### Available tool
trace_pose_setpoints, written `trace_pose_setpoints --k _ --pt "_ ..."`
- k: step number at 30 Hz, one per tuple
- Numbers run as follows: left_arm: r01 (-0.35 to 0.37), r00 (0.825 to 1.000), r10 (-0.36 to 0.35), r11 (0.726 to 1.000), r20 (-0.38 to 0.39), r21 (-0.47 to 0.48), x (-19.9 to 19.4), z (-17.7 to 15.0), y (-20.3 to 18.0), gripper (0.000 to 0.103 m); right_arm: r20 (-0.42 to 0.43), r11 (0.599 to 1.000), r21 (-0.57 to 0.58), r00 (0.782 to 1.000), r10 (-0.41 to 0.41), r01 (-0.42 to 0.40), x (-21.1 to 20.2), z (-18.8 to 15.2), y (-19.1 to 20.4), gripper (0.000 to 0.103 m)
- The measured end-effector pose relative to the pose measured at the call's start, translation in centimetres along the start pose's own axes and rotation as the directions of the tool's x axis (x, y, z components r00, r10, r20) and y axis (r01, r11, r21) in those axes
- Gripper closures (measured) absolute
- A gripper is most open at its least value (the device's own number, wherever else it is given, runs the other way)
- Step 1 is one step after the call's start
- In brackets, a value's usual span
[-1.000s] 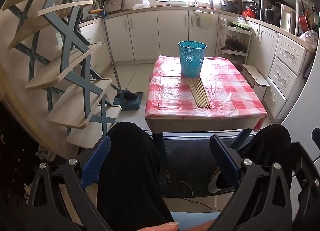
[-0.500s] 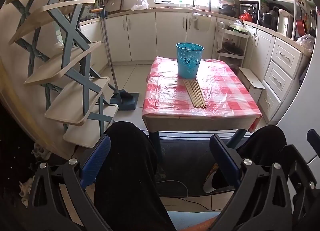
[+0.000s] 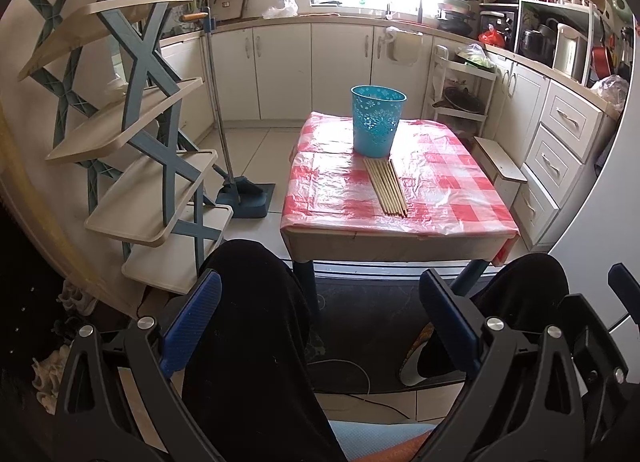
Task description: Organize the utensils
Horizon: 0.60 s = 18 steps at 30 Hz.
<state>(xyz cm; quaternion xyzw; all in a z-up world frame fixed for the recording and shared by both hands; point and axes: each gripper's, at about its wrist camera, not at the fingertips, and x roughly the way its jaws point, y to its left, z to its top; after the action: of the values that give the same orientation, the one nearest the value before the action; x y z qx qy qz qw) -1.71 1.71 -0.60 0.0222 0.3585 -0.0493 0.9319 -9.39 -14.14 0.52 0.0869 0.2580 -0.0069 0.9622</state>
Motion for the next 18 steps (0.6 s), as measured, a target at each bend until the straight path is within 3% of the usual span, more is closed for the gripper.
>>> trace_pose_setpoints --k 18 --pt "-0.001 1.000 0.001 1.000 0.010 -0.004 -0.23 -0.07 0.16 0.008 0.006 1.000 0.000 1.000 0.002 -0.002 -0.19 -0.03 0.54 0.007"
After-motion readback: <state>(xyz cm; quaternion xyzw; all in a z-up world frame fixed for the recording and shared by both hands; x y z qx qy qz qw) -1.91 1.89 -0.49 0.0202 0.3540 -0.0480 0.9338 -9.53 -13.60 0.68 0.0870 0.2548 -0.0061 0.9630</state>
